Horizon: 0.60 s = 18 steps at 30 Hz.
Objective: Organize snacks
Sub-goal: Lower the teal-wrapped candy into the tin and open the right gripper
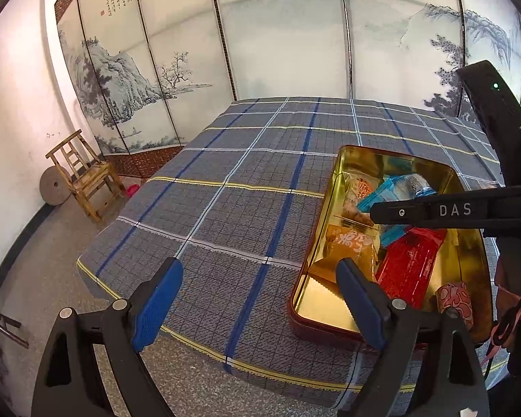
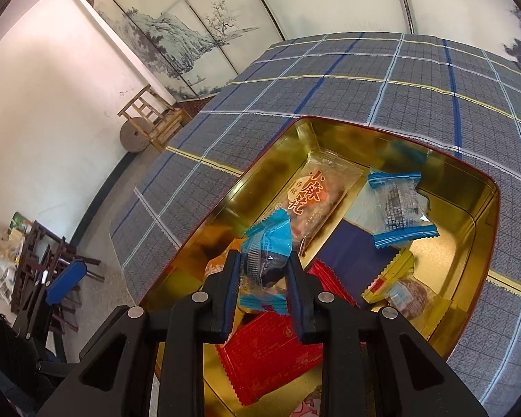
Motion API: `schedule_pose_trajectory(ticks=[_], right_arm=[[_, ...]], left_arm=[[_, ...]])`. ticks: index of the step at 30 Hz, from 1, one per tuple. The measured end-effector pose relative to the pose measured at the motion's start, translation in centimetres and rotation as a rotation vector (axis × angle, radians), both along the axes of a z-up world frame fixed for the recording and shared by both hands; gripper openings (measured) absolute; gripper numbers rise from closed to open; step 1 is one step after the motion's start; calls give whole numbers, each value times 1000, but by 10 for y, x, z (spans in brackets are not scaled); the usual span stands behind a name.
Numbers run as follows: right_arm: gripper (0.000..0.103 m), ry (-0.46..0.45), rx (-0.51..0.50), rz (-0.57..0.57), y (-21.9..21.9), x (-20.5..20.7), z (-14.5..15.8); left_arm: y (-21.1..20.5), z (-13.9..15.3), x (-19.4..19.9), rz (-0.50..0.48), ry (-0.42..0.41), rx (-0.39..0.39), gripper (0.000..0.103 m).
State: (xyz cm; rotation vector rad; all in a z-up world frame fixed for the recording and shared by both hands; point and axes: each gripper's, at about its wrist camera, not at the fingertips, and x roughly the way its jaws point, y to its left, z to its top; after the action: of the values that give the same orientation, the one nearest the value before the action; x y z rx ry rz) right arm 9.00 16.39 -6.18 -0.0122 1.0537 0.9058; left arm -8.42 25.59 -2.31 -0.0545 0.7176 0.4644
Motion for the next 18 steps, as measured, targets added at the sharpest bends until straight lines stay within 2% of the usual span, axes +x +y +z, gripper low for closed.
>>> schedule_pose_trajectory(ticks=[18], right_arm=[[28,13,20,-12,0,2,2]], left_arm=[[3,-4,-2,5,9,-9,88]])
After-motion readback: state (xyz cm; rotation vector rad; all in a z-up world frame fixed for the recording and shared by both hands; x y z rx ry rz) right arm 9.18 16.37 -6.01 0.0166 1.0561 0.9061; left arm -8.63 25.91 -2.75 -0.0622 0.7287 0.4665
